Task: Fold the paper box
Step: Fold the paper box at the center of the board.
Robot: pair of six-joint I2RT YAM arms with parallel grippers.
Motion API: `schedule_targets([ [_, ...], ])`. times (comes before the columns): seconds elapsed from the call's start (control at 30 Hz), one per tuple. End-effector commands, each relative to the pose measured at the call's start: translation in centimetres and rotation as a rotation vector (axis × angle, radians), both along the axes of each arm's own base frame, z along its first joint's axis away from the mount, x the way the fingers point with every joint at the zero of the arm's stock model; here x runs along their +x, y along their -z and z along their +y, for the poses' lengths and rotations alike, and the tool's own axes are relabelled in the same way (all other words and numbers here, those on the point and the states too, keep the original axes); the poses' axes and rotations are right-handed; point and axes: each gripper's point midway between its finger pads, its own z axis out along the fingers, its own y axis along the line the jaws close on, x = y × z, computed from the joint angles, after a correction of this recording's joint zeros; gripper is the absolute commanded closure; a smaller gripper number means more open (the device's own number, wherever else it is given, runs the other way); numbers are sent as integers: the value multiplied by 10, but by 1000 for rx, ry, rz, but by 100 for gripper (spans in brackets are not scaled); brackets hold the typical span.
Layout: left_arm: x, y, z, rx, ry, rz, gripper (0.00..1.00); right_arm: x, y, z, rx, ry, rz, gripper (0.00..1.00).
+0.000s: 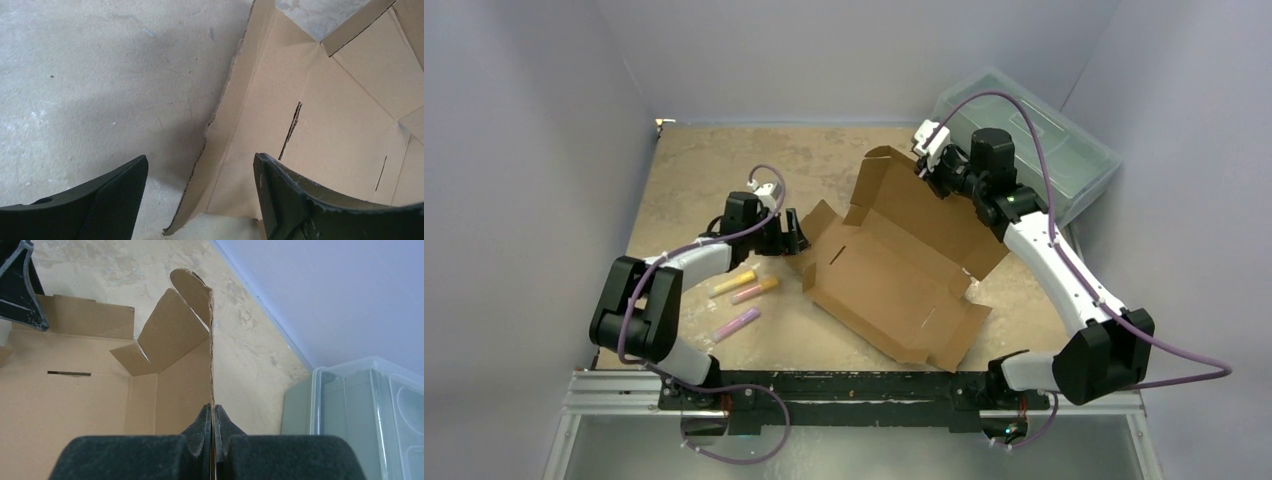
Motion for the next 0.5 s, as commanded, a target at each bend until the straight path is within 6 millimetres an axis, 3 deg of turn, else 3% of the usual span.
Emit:
schedule_targets([
  [0.0, 24, -30, -15, -75, 36, -97, 28, 3, -15, 0, 9, -5, -73, 100],
  [0.17, 20, -34, -19, -106, 44, -95, 52, 3, -7, -1, 0, 0, -50, 100],
  [0.33, 3, -42, -22, -158, 48, -110, 71, 0, -2, 2, -6, -24, -33, 100],
  [0.47, -17, -46, -26, -181, 59, -122, 81, -4, -4, 7, 15, -48, -19, 100],
])
